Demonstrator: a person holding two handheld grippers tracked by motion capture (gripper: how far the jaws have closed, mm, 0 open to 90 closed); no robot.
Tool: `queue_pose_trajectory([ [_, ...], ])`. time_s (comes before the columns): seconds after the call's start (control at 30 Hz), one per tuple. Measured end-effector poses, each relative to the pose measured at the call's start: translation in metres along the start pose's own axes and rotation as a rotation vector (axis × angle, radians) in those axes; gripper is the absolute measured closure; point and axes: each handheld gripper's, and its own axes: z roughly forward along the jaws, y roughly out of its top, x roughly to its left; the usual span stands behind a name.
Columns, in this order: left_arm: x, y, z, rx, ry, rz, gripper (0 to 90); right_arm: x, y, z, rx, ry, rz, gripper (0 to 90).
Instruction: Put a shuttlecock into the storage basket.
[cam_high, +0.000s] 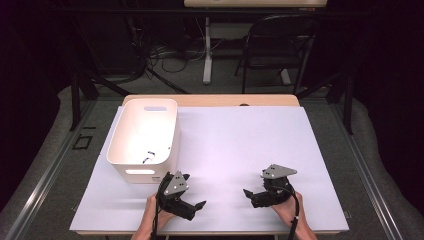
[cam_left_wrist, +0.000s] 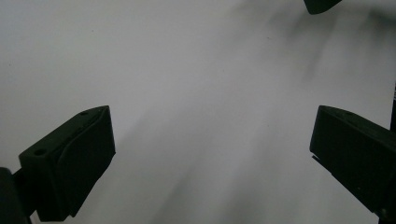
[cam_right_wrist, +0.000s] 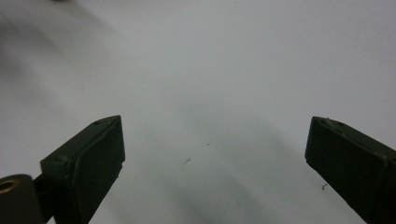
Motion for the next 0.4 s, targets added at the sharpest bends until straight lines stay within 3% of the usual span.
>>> queue_pose_trajectory([
  [0.4,-0.0015,-0.0009,0.0047,0.013,-0.006,0.013,0.0,0.0001,-0.0008,-0.0013,0.006,-0.01,-0.003,3.6],
])
